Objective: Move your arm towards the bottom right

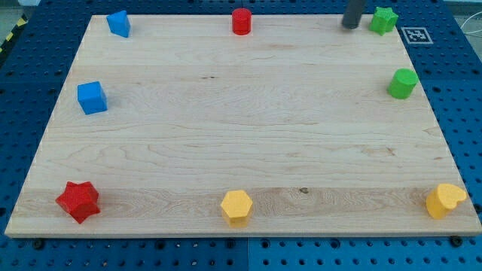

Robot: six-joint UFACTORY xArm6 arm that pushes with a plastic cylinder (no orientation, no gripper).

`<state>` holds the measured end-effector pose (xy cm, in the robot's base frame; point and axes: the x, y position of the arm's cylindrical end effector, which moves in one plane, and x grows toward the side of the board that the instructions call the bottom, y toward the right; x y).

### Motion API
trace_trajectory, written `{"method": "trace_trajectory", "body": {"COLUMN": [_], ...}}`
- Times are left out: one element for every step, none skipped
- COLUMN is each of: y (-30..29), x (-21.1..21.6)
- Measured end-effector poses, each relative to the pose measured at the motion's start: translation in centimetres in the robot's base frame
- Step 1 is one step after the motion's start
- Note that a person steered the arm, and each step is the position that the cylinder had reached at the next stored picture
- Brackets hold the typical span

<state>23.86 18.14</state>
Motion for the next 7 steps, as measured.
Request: {"method": "trace_trajectory", "body": {"y": [-3.6,-3.7,-3.7,-3.8,-3.5,-2.1,2.8], "x": [6.3,15.6,25.9,36.2,38.0,38.0,37.7]}}
